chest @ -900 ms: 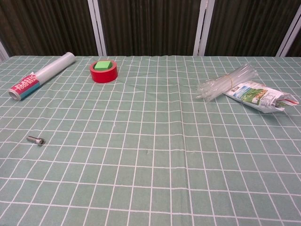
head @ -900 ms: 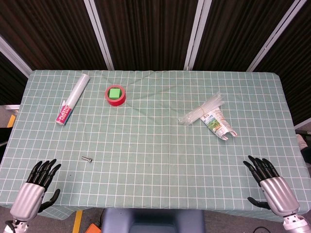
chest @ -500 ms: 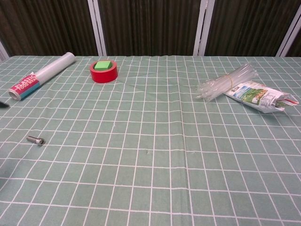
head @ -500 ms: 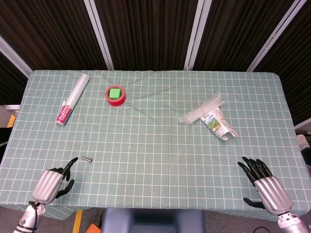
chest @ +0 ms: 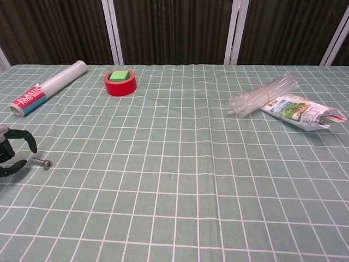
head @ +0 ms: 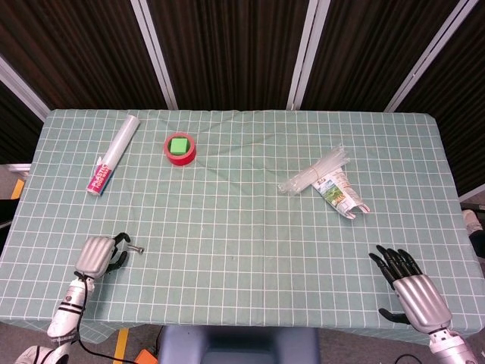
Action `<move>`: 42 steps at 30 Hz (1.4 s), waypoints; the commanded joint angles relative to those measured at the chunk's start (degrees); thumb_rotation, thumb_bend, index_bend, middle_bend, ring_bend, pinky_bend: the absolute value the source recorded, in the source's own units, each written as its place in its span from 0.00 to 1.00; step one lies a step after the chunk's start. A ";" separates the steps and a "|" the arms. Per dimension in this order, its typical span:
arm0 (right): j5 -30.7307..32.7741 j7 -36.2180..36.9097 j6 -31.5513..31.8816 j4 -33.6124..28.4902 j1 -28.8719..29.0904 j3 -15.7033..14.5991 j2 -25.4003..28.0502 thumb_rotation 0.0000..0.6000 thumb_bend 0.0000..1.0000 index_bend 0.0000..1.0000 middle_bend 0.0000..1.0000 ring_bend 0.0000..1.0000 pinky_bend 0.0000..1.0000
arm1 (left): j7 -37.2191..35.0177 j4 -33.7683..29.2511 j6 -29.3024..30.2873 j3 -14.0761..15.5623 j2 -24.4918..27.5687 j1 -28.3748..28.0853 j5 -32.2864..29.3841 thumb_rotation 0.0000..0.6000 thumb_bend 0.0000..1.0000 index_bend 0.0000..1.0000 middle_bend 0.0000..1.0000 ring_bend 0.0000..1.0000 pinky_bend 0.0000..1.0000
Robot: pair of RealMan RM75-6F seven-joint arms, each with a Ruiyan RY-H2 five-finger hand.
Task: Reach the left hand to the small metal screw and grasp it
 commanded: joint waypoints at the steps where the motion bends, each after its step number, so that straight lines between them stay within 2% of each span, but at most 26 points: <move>1: 0.19 -0.08 -0.01 -0.11 0.01 0.05 0.06 1.00 0.15 0.00 0.00 0.00 0.00 | -1.76 3.31 -0.52 -0.32 -2.02 -0.89 -0.68 1.00 0.44 0.46 1.00 1.00 1.00; 11: 0.54 -0.45 -0.10 -0.37 -0.01 0.07 0.04 1.00 0.16 0.00 0.00 0.00 0.00 | -3.94 6.88 -0.65 0.94 -3.53 -1.49 -0.19 1.00 0.44 0.46 1.00 1.00 1.00; 23: 0.90 -0.68 -0.26 -0.52 0.03 0.10 0.12 1.00 0.15 0.00 0.00 0.00 0.00 | -4.15 7.67 -1.19 1.44 -4.33 -2.28 -0.42 1.00 0.44 0.47 1.00 1.00 1.00; 42: 1.06 -0.95 -0.28 -0.57 0.02 0.08 0.08 1.00 0.15 0.00 0.00 0.00 0.00 | -4.10 6.47 -0.46 1.49 -3.74 -2.60 -0.88 1.00 0.43 0.52 1.00 1.00 1.00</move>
